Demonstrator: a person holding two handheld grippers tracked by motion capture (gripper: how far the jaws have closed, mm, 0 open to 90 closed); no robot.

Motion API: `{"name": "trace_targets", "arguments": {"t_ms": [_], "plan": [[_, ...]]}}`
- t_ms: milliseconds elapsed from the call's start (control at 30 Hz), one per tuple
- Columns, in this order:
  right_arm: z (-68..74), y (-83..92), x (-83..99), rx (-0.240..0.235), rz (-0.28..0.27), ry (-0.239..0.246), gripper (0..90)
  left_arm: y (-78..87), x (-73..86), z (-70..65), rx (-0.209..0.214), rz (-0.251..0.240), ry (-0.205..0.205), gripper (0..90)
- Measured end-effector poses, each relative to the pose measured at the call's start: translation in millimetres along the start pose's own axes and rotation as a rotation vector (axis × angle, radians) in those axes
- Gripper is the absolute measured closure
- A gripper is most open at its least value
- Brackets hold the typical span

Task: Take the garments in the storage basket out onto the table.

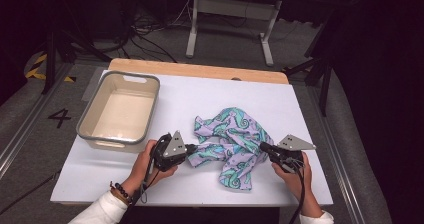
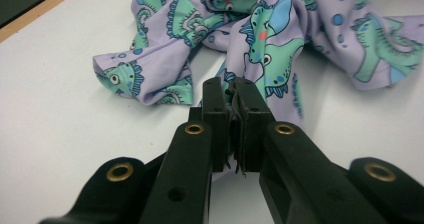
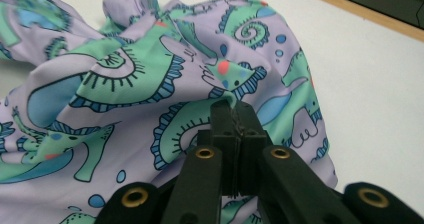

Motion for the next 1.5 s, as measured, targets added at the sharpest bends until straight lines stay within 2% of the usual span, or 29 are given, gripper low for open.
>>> {"name": "trace_targets", "arguments": {"t_ms": [100, 167, 200, 233, 333, 433, 500, 533, 567, 600, 667, 700, 733, 767, 800, 833, 867, 933, 1000, 1067, 1100, 1167, 1267, 1300, 1333, 1367, 1433, 1500], "plan": [[-5.8, -1.4, 2.2, 0.055, 0.018, -0.024, 80.9, 4.3, 3.6, -4.7, 0.018, -0.010, 0.007, 85.4], [-6.2, 1.6, 0.4, 0.053, 0.002, -0.046, 77.9, 6.9, 6.9, -7.1, 0.027, 0.003, -0.003, 85.4], [-5.0, 3.8, -1.9, 0.066, -0.010, -0.061, 70.4, 7.0, 7.7, -8.6, 0.033, -0.001, 0.005, 85.3], [-2.6, 5.8, -4.3, 0.070, -0.021, -0.068, 69.0, 7.2, 8.9, -10.5, 0.038, 0.000, 0.003, 85.3], [20.9, 15.3, -16.8, 0.025, -0.073, -0.042, 57.5, 5.0, 9.7, -13.2, 0.052, 0.002, -0.003, 85.2], [49.9, 15.3, -24.2, -0.048, -0.096, -0.007, 49.6, 1.1, 10.2, -17.5, 0.073, 0.014, -0.005, 85.2], [63.2, 8.3, -24.0, -0.066, -0.090, 0.023, 41.4, 0.3, 9.0, -23.4, 0.110, 0.009, -0.013, 85.2], [67.3, 1.2, -21.8, -0.060, -0.064, 0.029, 37.5, 1.6, 8.7, -26.1, 0.120, 0.010, 0.002, 85.2], [68.8, -3.2, -20.2, -0.060, -0.048, 0.033, 34.7, 2.1, 7.1, -29.5, 0.137, -0.007, 0.000, 85.2], [71.1, -8.4, -17.7, -0.077, -0.032, 0.030, 33.5, 3.0, 7.2, -35.3, 0.147, 0.003, -0.011, 85.2], [72.1, -17.3, -12.6, -0.071, -0.007, 0.031, 33.9, 2.9, 9.2, -45.9, 0.179, 0.017, -0.034, 85.2], [69.8, -23.5, -9.6, -0.042, 0.019, 0.037, 37.4, 2.2, 9.9, -48.0, 0.191, 0.018, -0.042, 85.2], [67.1, -25.7, -8.5, -0.017, 0.027, 0.040, 47.2, 1.4, 11.5, -51.0, 0.202, 0.030, -0.055, 85.2], [62.7, -27.3, -7.0, 0.003, 0.038, 0.042, 63.1, 1.5, 12.6, -53.5, 0.208, 0.042, -0.050, 85.2], [59.8, -26.8, -6.5, 0.010, 0.039, 0.041, 75.4, -0.2, 12.5, -54.5, 0.217, 0.032, -0.067, 85.2], [55.4, -24.8, -6.4, 0.024, 0.030, 0.039, 84.7, 0.1, 13.5, -56.5, 0.223, 0.047, -0.061, 85.2], [50.4, -21.8, -6.7, 0.040, 0.025, 0.036, 87.2, -1.0, 13.4, -56.6, 0.221, 0.042, -0.073, 85.2], [40.1, -14.6, -8.0, 0.073, 0.015, 0.028, 88.1, 0.8, 15.1, -56.9, 0.223, 0.054, -0.068, 85.2], [24.0, -2.5, -10.5, 0.109, -0.021, -0.002, 88.1, 3.2, 16.5, -55.6, 0.206, 0.053, -0.056, 85.3], [8.2, 8.6, -12.4, 0.127, -0.045, -0.043, 88.4, 7.0, 18.3, -54.7, 0.206, 0.035, -0.029, 85.3], [0.6, 13.4, -13.1, 0.141, -0.055, -0.061, 88.4, 9.1, 19.3, -53.4, 0.195, 0.033, -0.028, 85.3], [-10.5, 20.3, -12.7, 0.139, -0.067, -0.100, 88.4, 11.7, 19.6, -53.6, 0.192, 0.019, -0.005, 85.3], [-16.1, 22.6, -10.1, 0.131, -0.063, -0.123, 88.3, 12.0, 15.7, -55.0, 0.186, 0.007, -0.027, 85.2], [-16.2, 22.2, -9.1, 0.133, -0.059, -0.123, 88.3, 12.1, 13.4, -56.4, 0.186, 0.000, -0.015, 84.8], [-15.3, 21.9, -8.8, 0.132, -0.058, -0.122, 88.3, 10.5, 8.9, -57.4, 0.185, -0.029, -0.007, 84.2], [-13.8, 21.4, -8.4, 0.130, -0.046, -0.110, 88.3, 9.6, 6.4, -56.1, 0.175, -0.030, -0.022, 83.7], [-15.0, 22.0, -7.1, 0.147, -0.030, -0.110, 88.3, 8.0, 1.2, -50.5, 0.138, -0.042, -0.023, 78.6], [-20.2, 23.6, -4.6, 0.177, -0.016, -0.118, 88.1, 5.6, -5.6, -40.3, 0.118, -0.058, -0.006, 70.8]]}}
Point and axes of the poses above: each handheld gripper's, and its own axes: y roughly backward along the jaws, x roughly out of its underside, z roughly to its left, the point moved 6 cm from there along -y, roughly forward along the jaws, and after that the axes turned 12 degrees about -y, right-handed, at the moved point
